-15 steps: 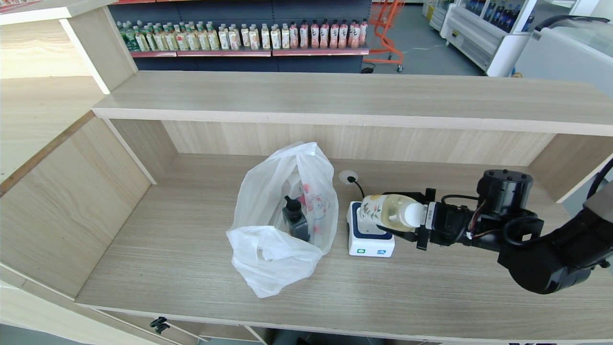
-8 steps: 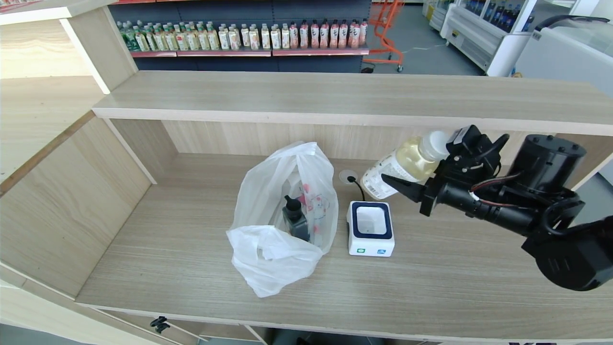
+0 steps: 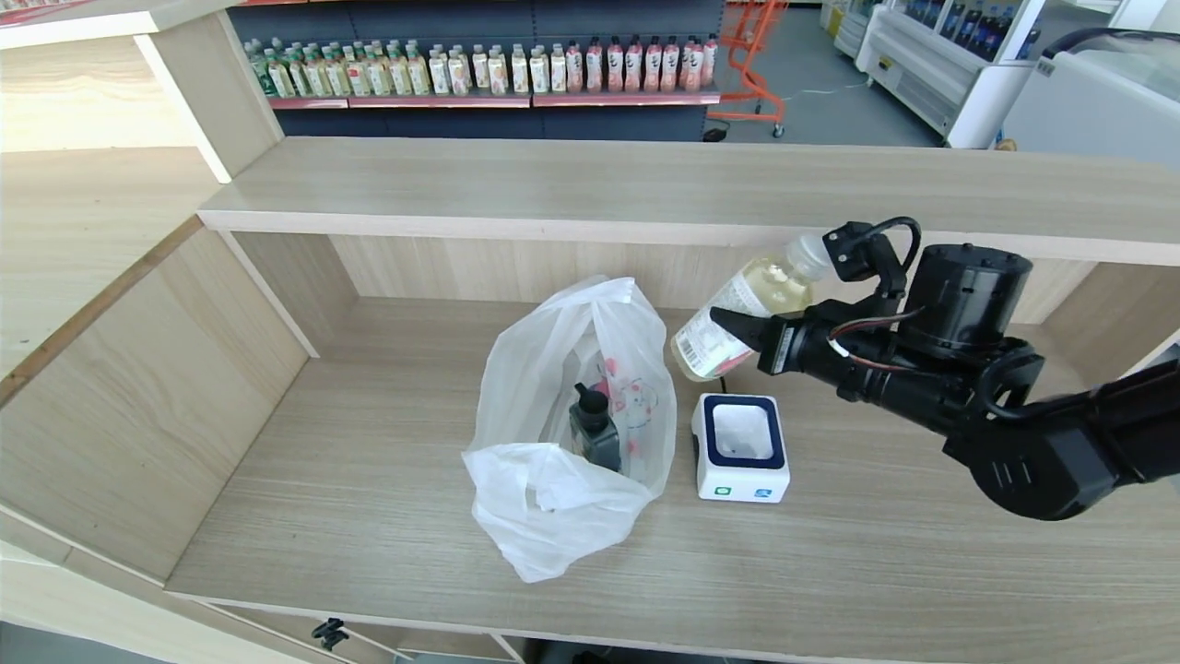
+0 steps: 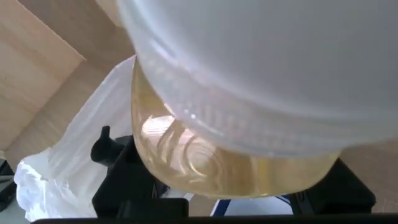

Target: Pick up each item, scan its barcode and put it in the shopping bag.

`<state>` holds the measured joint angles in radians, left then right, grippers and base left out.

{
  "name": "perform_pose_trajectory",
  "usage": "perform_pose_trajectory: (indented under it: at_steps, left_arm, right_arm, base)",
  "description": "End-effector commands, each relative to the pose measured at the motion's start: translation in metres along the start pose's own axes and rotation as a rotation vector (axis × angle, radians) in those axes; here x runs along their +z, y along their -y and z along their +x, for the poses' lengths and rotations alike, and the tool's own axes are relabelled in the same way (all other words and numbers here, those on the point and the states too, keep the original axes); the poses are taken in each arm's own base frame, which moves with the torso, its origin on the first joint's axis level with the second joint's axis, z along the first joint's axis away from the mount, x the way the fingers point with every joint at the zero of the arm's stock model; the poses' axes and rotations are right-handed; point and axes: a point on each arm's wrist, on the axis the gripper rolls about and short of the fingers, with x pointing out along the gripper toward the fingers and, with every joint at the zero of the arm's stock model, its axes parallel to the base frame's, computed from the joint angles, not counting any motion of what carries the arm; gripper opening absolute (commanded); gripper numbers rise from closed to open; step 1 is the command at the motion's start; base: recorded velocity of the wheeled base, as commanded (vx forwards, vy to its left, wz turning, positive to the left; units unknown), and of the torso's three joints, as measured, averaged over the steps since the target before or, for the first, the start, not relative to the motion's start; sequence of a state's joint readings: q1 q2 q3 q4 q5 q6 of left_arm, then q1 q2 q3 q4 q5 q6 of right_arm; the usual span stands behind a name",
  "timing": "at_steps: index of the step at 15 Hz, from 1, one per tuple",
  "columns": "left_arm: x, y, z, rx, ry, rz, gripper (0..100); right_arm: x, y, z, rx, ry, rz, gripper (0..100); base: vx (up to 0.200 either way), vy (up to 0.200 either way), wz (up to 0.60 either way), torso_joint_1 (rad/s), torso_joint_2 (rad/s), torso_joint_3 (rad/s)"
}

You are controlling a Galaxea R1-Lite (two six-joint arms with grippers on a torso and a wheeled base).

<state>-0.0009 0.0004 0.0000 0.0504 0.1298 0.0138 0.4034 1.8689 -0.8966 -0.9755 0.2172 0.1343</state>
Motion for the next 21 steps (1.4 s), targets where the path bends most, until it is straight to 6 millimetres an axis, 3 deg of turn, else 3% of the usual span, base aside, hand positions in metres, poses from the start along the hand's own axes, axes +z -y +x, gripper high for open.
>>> perform_pose_trajectory:
  at_steps: [1, 12, 21]
  left_arm:
    - [0.0, 0.0, 0.0, 0.0, 0.0, 0.0, 100]
    - [0.0, 0.0, 0.0, 0.0, 0.0, 0.0, 100]
    - [0.0, 0.0, 0.0, 0.0, 0.0, 0.0, 100]
  right_arm:
    - [-0.015, 0.003, 0.023, 0.005, -0.024, 0.016, 0]
    - [-0.065, 0.005, 0.089, 0.041, -0.064, 0.017, 0]
    - [-0.111, -0.005, 0.107, 0.08, -0.083, -0.055, 0]
  base:
    - [0.0, 0.0, 0.0, 0.0, 0.0, 0.0]
    - [0.0, 0.0, 0.0, 0.0, 0.0, 0.0]
    - [0.0, 0.0, 0.0, 0.0, 0.0, 0.0]
